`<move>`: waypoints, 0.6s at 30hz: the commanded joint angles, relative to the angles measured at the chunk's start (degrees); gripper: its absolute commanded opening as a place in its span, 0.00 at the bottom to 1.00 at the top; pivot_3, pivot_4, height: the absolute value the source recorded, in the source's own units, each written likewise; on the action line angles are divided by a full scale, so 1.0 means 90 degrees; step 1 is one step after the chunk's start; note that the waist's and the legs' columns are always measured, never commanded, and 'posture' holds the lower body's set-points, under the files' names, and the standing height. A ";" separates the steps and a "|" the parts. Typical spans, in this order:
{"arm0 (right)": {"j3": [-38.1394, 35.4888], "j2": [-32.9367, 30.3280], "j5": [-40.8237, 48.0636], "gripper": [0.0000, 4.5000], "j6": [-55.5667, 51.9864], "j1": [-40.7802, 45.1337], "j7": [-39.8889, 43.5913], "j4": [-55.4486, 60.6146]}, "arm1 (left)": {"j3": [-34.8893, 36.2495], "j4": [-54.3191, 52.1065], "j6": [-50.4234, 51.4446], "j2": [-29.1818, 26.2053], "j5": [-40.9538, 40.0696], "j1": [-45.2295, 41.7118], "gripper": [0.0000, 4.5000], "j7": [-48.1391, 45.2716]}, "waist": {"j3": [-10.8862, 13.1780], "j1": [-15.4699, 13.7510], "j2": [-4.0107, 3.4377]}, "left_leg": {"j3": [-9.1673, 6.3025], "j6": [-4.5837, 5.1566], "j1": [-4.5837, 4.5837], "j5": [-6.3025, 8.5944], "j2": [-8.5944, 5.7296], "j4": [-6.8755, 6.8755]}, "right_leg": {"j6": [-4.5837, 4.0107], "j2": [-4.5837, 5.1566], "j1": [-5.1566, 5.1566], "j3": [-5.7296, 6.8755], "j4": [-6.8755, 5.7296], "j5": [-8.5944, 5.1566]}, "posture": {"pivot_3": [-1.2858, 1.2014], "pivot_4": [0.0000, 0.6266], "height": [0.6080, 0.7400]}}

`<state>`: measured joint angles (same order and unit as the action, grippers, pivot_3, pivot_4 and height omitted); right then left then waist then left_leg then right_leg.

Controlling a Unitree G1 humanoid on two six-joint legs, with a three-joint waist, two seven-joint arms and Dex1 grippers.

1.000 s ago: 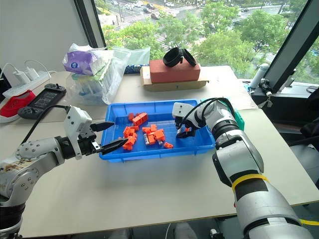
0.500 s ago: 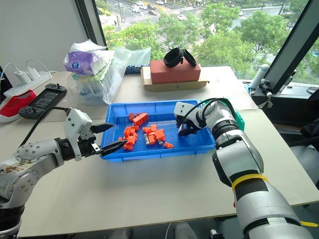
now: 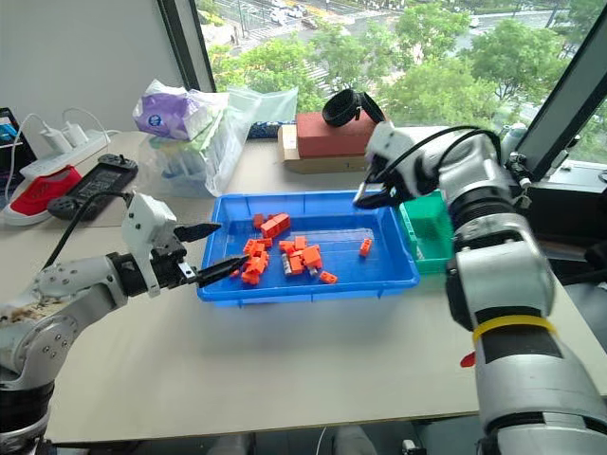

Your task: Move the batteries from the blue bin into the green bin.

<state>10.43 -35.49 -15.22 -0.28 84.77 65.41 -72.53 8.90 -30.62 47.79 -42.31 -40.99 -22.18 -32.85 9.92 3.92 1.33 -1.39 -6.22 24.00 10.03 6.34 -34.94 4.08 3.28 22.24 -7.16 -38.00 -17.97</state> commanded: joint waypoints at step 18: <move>0.0653 -0.0473 -0.0966 0.99 0.0027 -0.0238 -0.0998 -0.0166 | -0.0424 0.0394 -0.0271 0.0069 0.0337 -0.0615 1.00 -0.0473 | 0.0022 0.0140 -0.0037 | -0.0012 -0.0005 0.0017 -0.0029 -0.0026 -0.0001 | 0.0000 0.0020 0.0011 -0.0004 -0.0007 0.0000 | 0.52 0.24 1.00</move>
<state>17.04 -38.84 -24.38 -1.27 80.15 56.20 -76.58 3.90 -25.94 46.37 -41.10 -38.30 -27.07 -36.78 10.12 5.19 1.00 -1.50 -6.26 24.14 9.77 6.11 -34.94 4.08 3.45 22.33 -7.20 -38.07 -17.97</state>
